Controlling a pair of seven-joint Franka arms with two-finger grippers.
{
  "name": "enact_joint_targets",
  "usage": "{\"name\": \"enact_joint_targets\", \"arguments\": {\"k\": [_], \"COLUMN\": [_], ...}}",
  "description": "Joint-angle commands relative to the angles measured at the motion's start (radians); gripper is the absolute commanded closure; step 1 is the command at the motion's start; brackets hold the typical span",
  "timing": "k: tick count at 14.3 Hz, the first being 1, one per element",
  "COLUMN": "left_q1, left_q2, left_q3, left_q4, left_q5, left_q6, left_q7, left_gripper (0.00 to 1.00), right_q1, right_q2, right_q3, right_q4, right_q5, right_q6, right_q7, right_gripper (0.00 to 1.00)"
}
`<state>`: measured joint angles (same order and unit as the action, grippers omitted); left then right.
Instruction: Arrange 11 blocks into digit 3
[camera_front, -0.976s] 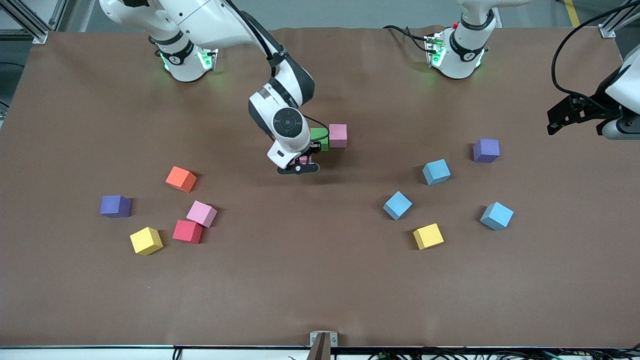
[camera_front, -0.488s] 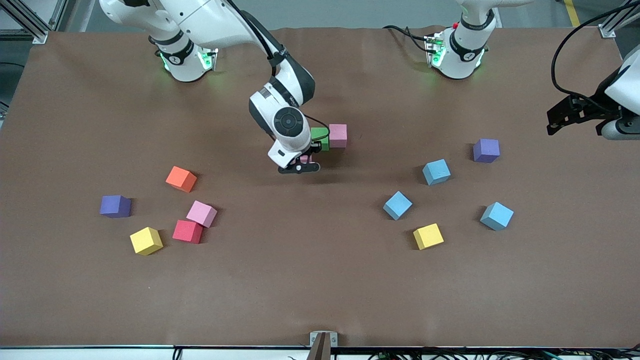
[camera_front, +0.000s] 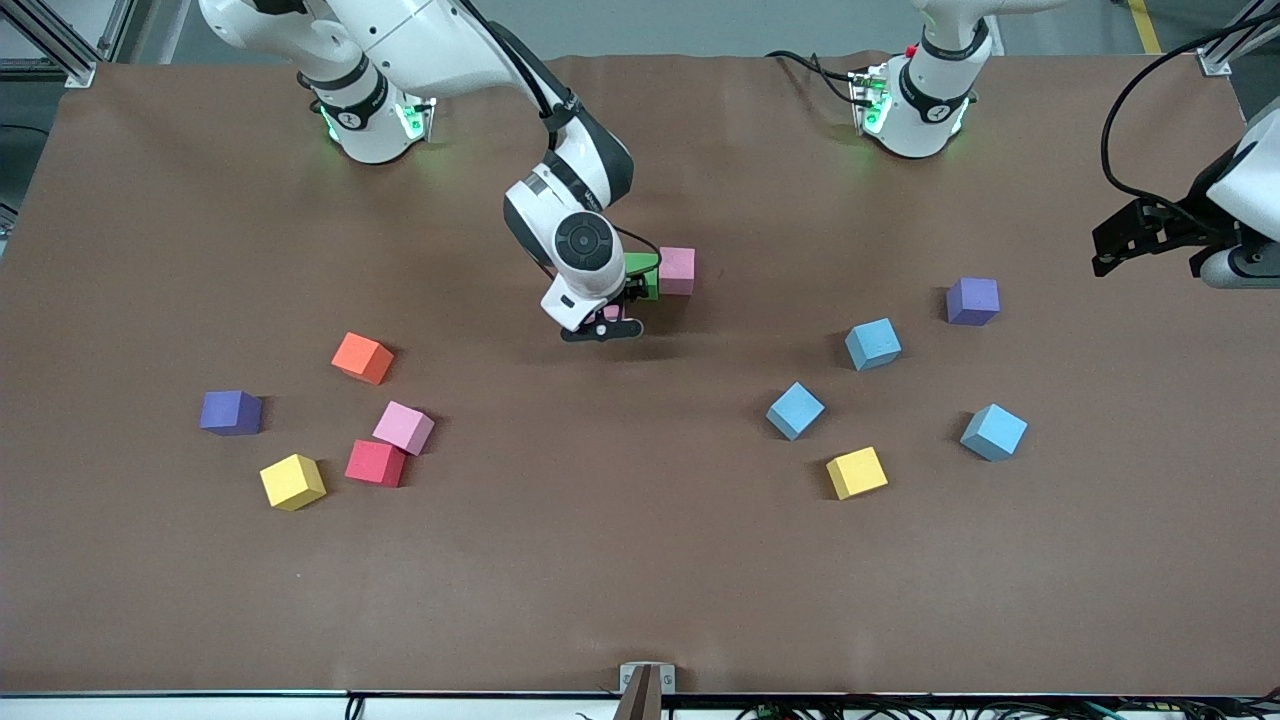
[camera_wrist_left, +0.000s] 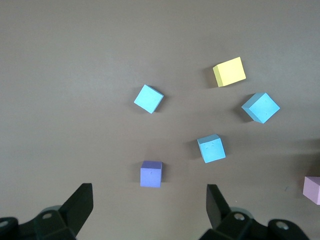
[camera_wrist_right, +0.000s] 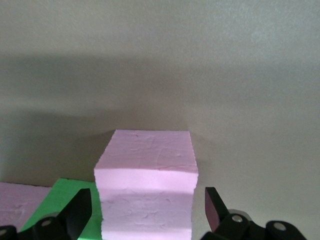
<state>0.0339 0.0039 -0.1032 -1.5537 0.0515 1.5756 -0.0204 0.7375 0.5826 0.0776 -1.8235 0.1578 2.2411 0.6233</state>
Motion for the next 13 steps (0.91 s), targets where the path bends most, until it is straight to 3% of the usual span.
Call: {"name": "enact_joint_targets", "arguments": {"k": [1, 6, 8, 13], "left_q1": [0.008, 0.008, 0.008, 0.009], "left_q2": [0.007, 0.007, 0.005, 0.002], "left_q3": [-0.004, -0.006, -0.006, -0.006], "left_q4": [0.004, 0.004, 0.006, 0.004], "left_q5": [0.001, 0.001, 0.001, -0.001], "left_q6": [0.021, 0.024, 0.024, 0.024], "left_q7": [-0.004, -0.004, -0.004, -0.004], "left_gripper": [0.0, 0.0, 0.0, 0.0], "right_q1": [-0.006, -0.073, -0.157, -0.41], "right_q2": [-0.021, -0.096, -0.119, -0.11], "right_q3": [-0.012, -0.084, -0.114, -0.114], "right_q4": [0.022, 0.096, 0.102, 0.105], "right_q5": [0.02, 0.029, 0.029, 0.02], "right_q6": [-0.02, -0.165, -0.205, -0.186], "right_q7": [0.007, 0.007, 0.007, 0.013], "right_gripper": [0.0, 0.0, 0.0, 0.0]}}
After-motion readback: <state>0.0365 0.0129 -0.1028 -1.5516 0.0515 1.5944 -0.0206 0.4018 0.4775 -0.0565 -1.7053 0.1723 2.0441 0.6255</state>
